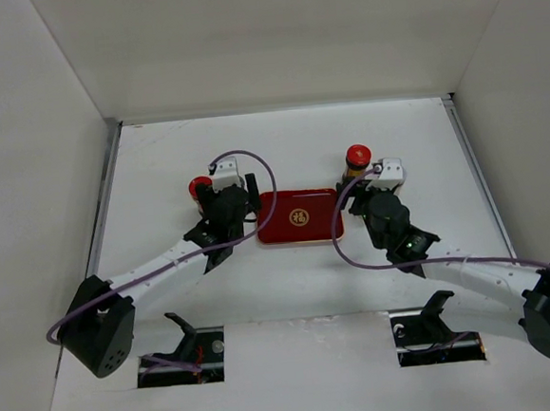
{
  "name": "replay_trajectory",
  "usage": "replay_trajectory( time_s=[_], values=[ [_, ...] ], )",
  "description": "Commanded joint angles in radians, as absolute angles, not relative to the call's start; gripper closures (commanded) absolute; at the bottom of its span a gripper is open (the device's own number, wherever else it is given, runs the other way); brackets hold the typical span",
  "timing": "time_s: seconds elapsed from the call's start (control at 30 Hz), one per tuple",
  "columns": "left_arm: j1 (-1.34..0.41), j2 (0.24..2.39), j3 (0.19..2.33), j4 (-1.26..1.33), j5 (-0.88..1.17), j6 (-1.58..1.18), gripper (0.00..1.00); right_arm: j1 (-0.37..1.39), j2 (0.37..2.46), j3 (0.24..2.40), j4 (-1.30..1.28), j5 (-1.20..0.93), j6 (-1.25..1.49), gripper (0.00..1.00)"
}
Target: Organize the condiment bottles
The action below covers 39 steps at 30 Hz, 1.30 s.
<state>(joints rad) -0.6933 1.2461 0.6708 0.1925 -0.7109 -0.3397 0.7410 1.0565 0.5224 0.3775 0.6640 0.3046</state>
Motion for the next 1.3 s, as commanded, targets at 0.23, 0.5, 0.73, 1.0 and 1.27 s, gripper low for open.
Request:
replay_trajectory(
  time_s=[0.23,0.5,0.73,1.0,1.27],
  values=[
    [-0.63,1.385,0.798,0.265,-0.67,-0.331,0.15,0.752,1.075,0.549,0.457,0.629,0.293,0.14],
    [-0.608,1.486,0.879,0.27,-0.657,-0.333,0.28,0.752,1.065,0.545,0.459,0.627,0.291,0.14],
    [-0.594,1.505,0.864,0.282,-0.664,-0.336,0.52,0.752,1.049,0.54,0.456,0.621,0.298,0.13],
    [-0.623,1.332,0.847,0.313,-0.722,-0.313,0.67,0.751,1.058,0.537,0.471,0.617,0.299,0.11],
    [-0.728,1.215,0.778,0.402,-0.729,-0.298,0.68,0.746,1.051,0.534,0.466,0.615,0.304,0.11]
  ],
)
